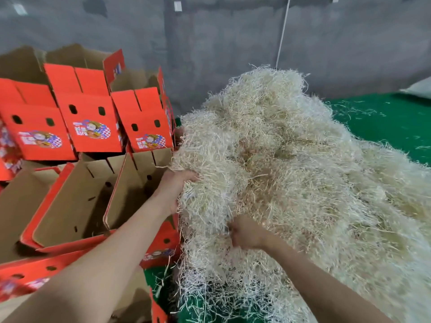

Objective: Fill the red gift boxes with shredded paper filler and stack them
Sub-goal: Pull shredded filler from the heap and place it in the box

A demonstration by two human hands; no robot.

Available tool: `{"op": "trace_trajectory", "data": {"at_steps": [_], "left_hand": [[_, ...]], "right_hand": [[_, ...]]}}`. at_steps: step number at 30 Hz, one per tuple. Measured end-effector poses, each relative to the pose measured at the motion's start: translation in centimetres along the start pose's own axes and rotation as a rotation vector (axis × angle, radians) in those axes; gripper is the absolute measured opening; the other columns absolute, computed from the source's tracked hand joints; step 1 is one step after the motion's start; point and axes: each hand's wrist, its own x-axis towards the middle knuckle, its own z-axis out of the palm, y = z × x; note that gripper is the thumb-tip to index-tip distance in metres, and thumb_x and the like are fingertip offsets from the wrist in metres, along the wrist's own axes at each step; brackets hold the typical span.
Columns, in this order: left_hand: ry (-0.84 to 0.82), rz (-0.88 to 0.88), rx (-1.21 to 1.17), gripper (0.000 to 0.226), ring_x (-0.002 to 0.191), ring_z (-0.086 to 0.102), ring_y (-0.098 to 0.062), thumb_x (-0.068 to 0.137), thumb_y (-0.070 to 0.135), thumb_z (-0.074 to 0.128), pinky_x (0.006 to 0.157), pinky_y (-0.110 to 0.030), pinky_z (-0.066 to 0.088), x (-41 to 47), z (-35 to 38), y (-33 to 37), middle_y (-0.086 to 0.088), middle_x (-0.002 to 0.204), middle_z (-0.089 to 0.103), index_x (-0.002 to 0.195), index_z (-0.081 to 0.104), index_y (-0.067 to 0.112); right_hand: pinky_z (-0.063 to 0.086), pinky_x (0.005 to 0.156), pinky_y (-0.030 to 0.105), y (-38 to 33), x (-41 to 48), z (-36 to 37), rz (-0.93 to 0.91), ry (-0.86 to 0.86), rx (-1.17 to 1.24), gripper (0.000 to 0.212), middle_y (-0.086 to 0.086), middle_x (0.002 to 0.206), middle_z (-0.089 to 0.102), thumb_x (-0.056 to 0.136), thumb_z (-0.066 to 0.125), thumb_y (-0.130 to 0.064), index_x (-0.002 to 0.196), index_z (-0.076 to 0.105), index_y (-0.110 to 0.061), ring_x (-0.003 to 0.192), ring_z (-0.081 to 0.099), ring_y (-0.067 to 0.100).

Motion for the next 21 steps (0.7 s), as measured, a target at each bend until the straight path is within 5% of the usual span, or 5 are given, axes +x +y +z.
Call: {"op": "trace_trajectory", "data": {"at_steps": [3, 7, 13, 16, 21], "left_hand": [[0.041, 0.041, -0.089, 0.018, 0.065, 0.047, -0.016, 0.076, 0.002, 0.061, 0.054, -0.023, 0.035, -0.1, -0.5, 0.4, -0.002, 0.071, 0.049, 0.070, 0.054, 0.017], [0.025, -0.019, -0.239, 0.009, 0.065, 0.055, -0.023, 0.074, 0.008, 0.061, 0.060, -0.028, 0.047, 0.0, -0.7, 1.3, -0.009, 0.077, 0.052, 0.077, 0.057, 0.015], [0.026, 0.034, -0.159, 0.023, 0.067, 0.052, -0.014, 0.077, 0.000, 0.058, 0.039, -0.015, 0.043, -0.5, -0.8, 0.8, 0.004, 0.076, 0.053, 0.097, 0.057, 0.012], [0.024, 0.007, -0.158, 0.013, 0.057, 0.043, -0.005, 0.079, 0.002, 0.059, 0.027, -0.013, 0.032, -0.2, -1.3, 0.5, 0.005, 0.064, 0.052, 0.086, 0.058, 0.013], [-0.004, 0.016, -0.128, 0.012, 0.063, 0.048, -0.008, 0.078, 0.004, 0.060, 0.046, -0.021, 0.037, 0.4, -1.8, 0.6, 0.002, 0.077, 0.052, 0.078, 0.058, 0.016]], "right_hand": [[0.048, 0.077, 0.022, 0.0, 0.5, -3.6, -0.052, 0.333, 0.029, 0.016, -0.011, 0.094, 0.055, 0.088, 0.059, -0.018, 0.102, 0.052, -0.019, 0.088, 0.055, 0.009], [0.031, 0.109, 0.045, 0.9, 1.7, -2.9, 0.083, 0.108, -0.124, 0.075, -0.001, 0.137, 0.046, 0.072, 0.074, -0.038, 0.136, 0.038, -0.024, 0.125, 0.043, 0.023], [0.027, 0.109, 0.051, 0.7, 2.6, 6.6, 0.045, 0.058, -0.503, 0.022, 0.009, 0.113, 0.055, 0.085, 0.059, -0.021, 0.105, 0.055, -0.013, 0.110, 0.049, 0.024], [0.056, 0.074, 0.032, 1.2, 3.0, 2.3, 0.158, 0.252, -0.072, 0.011, 0.008, 0.096, 0.061, 0.084, 0.050, -0.003, 0.083, 0.055, -0.013, 0.070, 0.058, 0.014], [0.057, 0.076, 0.029, 0.7, 1.4, -8.3, 0.036, 0.308, 0.315, 0.043, 0.006, 0.109, 0.061, 0.079, 0.062, 0.005, 0.117, 0.054, -0.013, 0.092, 0.063, 0.018]]}}
